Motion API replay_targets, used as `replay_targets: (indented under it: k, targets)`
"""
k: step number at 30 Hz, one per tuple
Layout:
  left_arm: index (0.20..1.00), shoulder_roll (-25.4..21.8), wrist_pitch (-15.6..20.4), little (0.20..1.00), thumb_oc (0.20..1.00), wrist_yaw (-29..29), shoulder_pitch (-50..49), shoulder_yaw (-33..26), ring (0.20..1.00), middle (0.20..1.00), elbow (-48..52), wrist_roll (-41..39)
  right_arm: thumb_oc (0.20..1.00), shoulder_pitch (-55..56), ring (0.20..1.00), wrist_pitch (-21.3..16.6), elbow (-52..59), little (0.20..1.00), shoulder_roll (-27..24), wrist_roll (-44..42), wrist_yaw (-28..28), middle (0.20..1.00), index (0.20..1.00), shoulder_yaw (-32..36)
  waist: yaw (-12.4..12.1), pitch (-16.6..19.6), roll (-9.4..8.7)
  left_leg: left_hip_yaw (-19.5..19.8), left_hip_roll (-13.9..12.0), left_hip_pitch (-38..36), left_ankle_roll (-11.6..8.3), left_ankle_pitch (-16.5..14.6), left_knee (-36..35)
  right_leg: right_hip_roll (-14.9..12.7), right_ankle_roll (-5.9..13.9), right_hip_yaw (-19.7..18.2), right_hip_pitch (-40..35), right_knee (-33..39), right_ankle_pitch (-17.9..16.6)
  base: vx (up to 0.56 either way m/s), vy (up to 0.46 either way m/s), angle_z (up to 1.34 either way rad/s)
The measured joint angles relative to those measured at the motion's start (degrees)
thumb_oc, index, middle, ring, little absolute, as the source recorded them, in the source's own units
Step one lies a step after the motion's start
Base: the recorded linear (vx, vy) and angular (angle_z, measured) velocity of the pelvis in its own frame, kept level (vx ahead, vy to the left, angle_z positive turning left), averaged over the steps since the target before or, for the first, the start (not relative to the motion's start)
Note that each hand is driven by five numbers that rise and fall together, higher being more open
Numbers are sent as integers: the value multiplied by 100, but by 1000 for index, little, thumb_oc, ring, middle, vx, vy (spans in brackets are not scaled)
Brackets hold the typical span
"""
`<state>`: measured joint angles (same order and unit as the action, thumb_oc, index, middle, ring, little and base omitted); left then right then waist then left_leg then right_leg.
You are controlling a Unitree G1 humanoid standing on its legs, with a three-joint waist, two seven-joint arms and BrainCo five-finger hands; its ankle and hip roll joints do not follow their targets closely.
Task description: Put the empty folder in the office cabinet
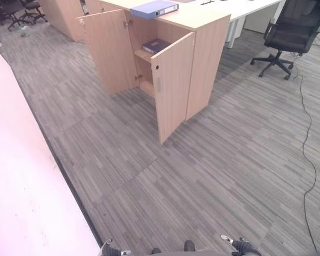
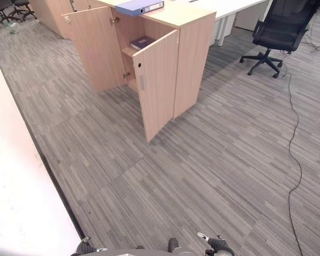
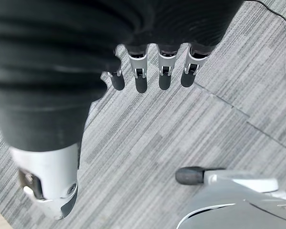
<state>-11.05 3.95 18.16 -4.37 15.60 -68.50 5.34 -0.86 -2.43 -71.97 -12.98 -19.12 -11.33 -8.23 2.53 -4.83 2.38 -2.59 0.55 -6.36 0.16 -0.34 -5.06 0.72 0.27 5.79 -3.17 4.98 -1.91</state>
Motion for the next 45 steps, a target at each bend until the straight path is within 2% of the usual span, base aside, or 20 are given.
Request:
replay_targets:
  k: [11,19,23,29,31,32,33,34,35,36,38,39,40,41,42,43,44,45]
  targets:
    - [1000,34,24,1000,1000,283,-22,-6,1000,1000,3,-48,1000,41,1000,-125,37,1000,79,-2,-439,1000,1000,3,8,38,58,-3,1,-6,0,1,0,0,0,-7,-3,0,0,0,0,0]
    - [1000,107,30,1000,1000,263,-24,-3,1000,1000,3,-57,1000,70,1000,-122,45,1000,66,-226,-226,1000,1000,-12,11,57,82,21,0,9,-8,6,4,2,0,15,-6,0,1,0,-11,1]
    - [1000,65,33,1000,1000,225,-35,-17,1000,1000,0,-60,1000,68,1000,-119,50,1000,64,-230,-84,1000,1000,-13,9,24,21,105,-2,131,-31,18,10,-2,-6,94,40,0,8,12,-69,11]
    - [1000,-17,74,1000,1000,233,5,-195,1000,1000,-81,-269,1000,19,1000,-97,21,1000,69,-225,12,1000,1000,-52,-8,-96,-170,370,-25,319,-152,95,50,16,-72,336,108,3,51,11,-130,25]
    - [1000,-73,128,1000,1000,289,1,-250,1000,1000,-103,-393,1000,-129,1000,-98,14,1000,102,-224,19,1000,1000,-89,-82,-179,-253,457,-47,595,-233,96,359,86,-95,465,233,-91,123,-157,-216,40]
    - [1000,-86,144,1000,1000,344,195,-496,1000,1000,-106,-462,1000,-297,1000,-97,17,1000,117,-223,27,1000,1000,-284,-195,-359,-470,405,23,1288,-332,93,1241,35,-242,545,704,-509,236,-166,-268,80]
    - [1000,-210,106,1000,1000,365,488,-549,1000,1000,-184,-558,1000,-517,1000,-118,35,1000,123,-222,27,1000,1000,-272,-301,-736,-723,124,61,1969,-561,219,2297,-179,-540,653,872,-754,317,-36,-224,70]
    - [1000,-116,124,1000,1000,409,382,-569,1000,1000,-223,-725,1000,-636,1000,-98,123,1000,86,-223,15,1000,1000,-239,-444,-803,-746,55,-8,2373,-700,404,2977,-94,-712,730,1014,-1127,328,103,-228,56]
    - [1000,-159,149,1000,1000,446,439,-569,1000,1000,-231,-736,1000,-652,1000,-124,154,1000,86,-222,13,1000,1000,-243,-460,-848,-761,-46,-44,2750,-843,527,3496,-163,-785,844,1011,-1117,497,241,-47,38]
    - [1000,-146,137,1000,1000,486,452,-570,1000,1000,-213,-744,1000,-728,1000,-95,133,1000,139,-222,6,1000,1000,-289,-498,-951,-819,-542,-241,2885,-639,397,3196,-147,-615,1068,828,-788,482,282,36,39]
    - [1000,-114,129,1000,1000,512,323,-617,1000,1000,-249,-751,1000,-711,1000,-112,105,1000,238,-222,12,1000,1000,-298,-519,-927,-870,-858,-269,2554,-622,436,1779,-82,-224,1101,430,-152,501,225,71,24]
    - [1000,-106,130,1000,1000,519,241,-630,1000,1000,-227,-771,1000,-692,1000,-114,37,1000,251,-222,10,1000,1000,-297,-518,-887,-845,-918,-276,2370,-635,464,1354,-76,-88,1154,286,26,414,222,93,18]
    - [1000,-63,134,1000,1000,514,166,-670,1000,1000,-264,-813,1000,-670,1000,-116,-27,1000,239,-221,8,1000,1000,-306,-512,-794,-732,-931,-285,2216,-772,595,746,-62,174,1316,229,51,551,216,97,25]
    - [1000,41,137,1000,1000,518,149,-665,1000,1000,-366,-858,1000,-579,1000,-118,-97,1000,172,-220,9,1000,1000,-303,-492,-625,-436,-844,-453,2167,-847,688,149,104,403,1435,302,-168,806,207,103,23]
    - [1000,111,188,1000,1000,535,122,-674,1000,1000,-385,-913,1000,-549,1000,-101,-145,1000,107,-219,-2,1000,1000,-273,-540,-556,-292,-742,-637,2275,-1063,838,-95,64,112,1362,600,-725,917,225,121,26]
    - [1000,156,190,1000,1000,518,193,-677,1000,1000,-433,-946,1000,-541,1000,-98,-172,1000,79,-218,-7,1000,1000,-273,-523,-603,-166,-799,-757,2326,-1179,927,-90,186,-217,1367,517,-693,685,240,138,7]
    - [1000,202,169,1000,1000,514,104,-685,1000,1000,-568,-957,1000,-437,1000,-108,-246,1000,168,-216,-7,1000,1000,-284,-573,-450,-266,-1164,-776,2311,-1045,882,-79,212,25,1334,209,-163,795,328,190,2]
    - [1000,212,159,1000,1000,524,-26,-706,1000,1000,-583,-959,1000,-421,1000,-121,-289,1000,197,-215,-5,1000,1000,-287,-584,-362,-217,-1215,-858,2272,-1011,861,-86,267,122,1368,110,-116,913,342,197,-34]
